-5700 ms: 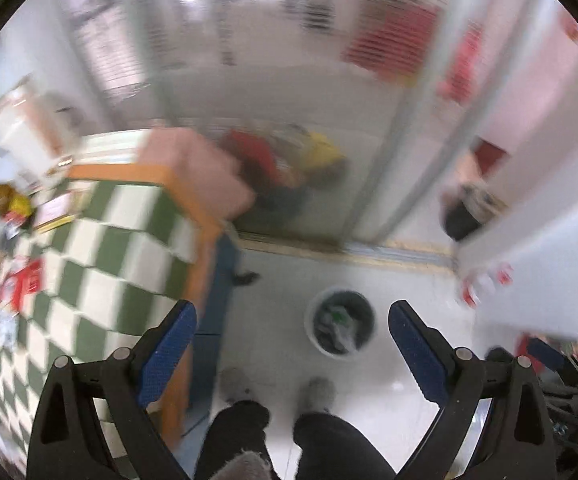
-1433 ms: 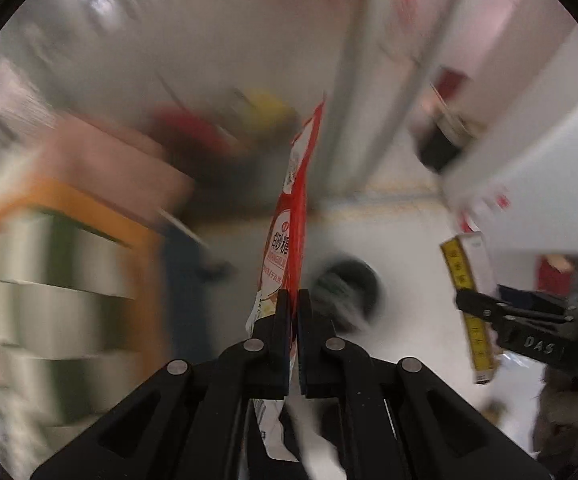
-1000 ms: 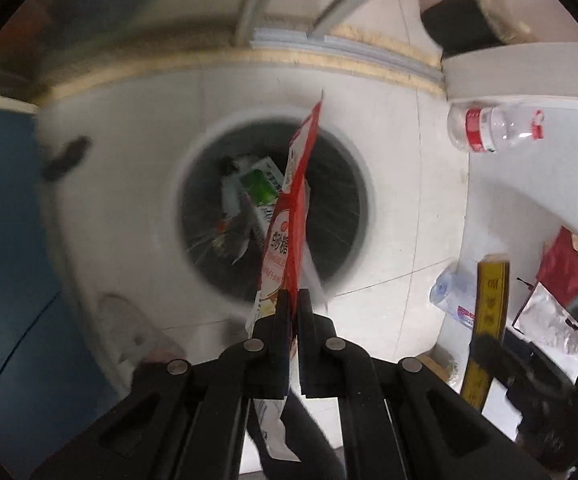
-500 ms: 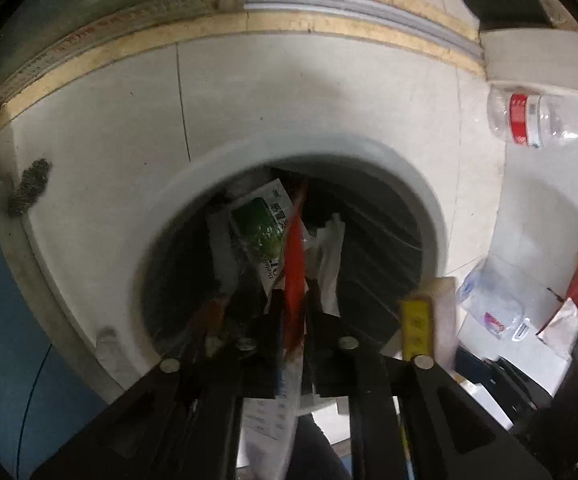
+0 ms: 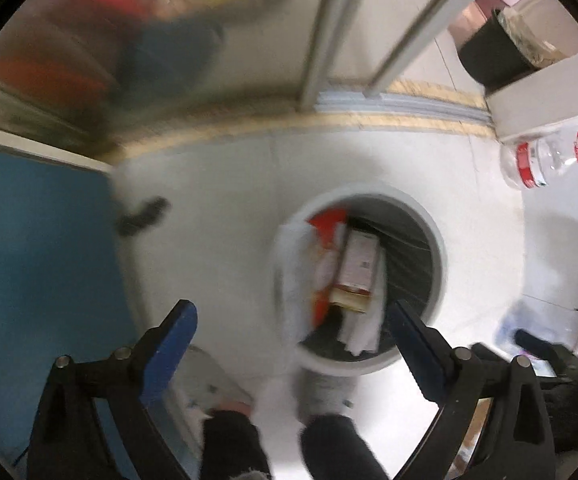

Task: Collect trash
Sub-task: 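Carry the sugar bag and medicine box to the bin and release them, then move both open tools back over the counter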

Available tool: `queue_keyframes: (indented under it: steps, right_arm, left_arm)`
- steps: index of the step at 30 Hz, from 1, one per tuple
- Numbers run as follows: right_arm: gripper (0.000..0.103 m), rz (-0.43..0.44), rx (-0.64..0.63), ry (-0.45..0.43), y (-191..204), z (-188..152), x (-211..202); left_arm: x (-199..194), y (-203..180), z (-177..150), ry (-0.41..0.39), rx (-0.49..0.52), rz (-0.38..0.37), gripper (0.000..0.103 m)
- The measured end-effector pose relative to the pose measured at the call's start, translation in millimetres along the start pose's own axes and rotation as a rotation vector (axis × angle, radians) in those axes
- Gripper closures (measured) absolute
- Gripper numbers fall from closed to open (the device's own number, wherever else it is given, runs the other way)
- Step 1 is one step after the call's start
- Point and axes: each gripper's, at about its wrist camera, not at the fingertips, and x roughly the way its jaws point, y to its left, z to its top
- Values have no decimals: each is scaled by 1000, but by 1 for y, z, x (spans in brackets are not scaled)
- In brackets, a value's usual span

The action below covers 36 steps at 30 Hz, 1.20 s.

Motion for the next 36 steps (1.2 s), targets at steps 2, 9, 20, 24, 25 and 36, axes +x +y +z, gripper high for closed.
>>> queue_keyframes:
  steps: [2, 9, 20, 24, 25, 36]
  right_arm:
    - [0, -20, -16, -33, 5, -13, -29]
    - [0, -63, -53, -168, 17, -67, -161]
    - [0, -85, -98, -343, 24, -162, -357]
    - [0, -42, -119, -354, 38, -183, -403]
    - [0, -27, -130, -356, 46, -187, -415]
    - [0, 105, -443, -345, 260, -206, -474]
  left_arm:
    - [-29, -1, -16, -29, 11, 32, 5]
    - [-143, -11, -60, -99, -7, 27, 5]
    - [-307, -27, -125, -222, -4, -20, 5]
    - [-352, -16, -142, -260, -42, 37, 5]
    - [-362, -10, -146, -274, -58, 61, 5]
    - [-445, 204, -193, -442, -426, 121, 0]
